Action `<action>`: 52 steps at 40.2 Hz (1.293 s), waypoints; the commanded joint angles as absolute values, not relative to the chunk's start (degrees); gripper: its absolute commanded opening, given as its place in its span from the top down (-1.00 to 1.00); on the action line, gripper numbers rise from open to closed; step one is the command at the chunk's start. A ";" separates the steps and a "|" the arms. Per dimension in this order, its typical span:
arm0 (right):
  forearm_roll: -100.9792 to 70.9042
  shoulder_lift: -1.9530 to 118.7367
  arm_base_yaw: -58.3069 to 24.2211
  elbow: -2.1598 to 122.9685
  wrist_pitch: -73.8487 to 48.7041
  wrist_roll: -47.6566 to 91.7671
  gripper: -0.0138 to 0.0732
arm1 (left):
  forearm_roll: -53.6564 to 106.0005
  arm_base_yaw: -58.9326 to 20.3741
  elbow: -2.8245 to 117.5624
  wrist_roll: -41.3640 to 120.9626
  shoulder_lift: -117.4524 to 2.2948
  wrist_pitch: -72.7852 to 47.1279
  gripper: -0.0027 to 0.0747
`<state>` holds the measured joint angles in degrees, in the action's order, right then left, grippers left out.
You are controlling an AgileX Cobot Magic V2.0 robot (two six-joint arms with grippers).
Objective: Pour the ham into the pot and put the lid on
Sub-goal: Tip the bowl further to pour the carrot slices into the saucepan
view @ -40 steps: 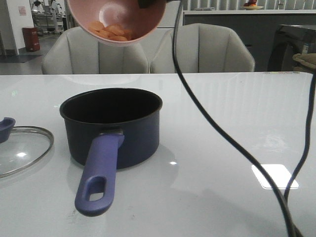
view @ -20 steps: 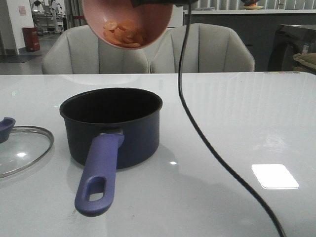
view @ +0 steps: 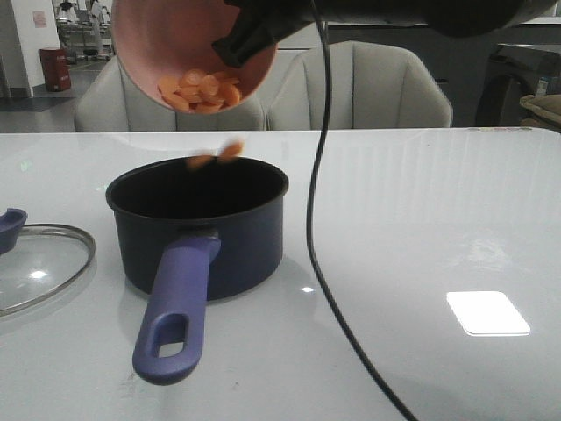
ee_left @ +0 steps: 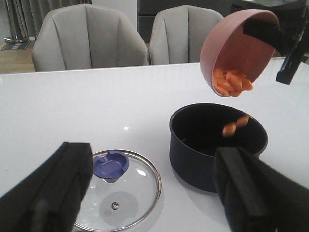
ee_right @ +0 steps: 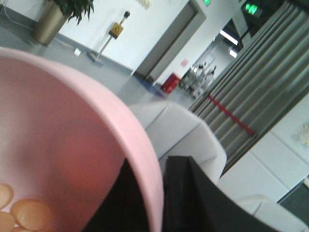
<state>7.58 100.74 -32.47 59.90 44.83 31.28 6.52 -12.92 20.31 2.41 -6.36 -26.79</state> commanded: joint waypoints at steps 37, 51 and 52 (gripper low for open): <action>15.06 100.71 -32.55 57.74 59.66 54.55 0.36 | 6.80 -13.36 21.87 2.36 -6.96 -22.38 -0.53; -8.37 97.23 -32.55 57.73 59.95 41.56 0.36 | 6.80 -13.36 21.87 2.36 -6.96 -22.38 -0.53; -10.71 96.40 -32.55 57.73 59.32 39.77 0.36 | 6.80 -13.36 21.87 2.36 -6.96 -22.38 -0.53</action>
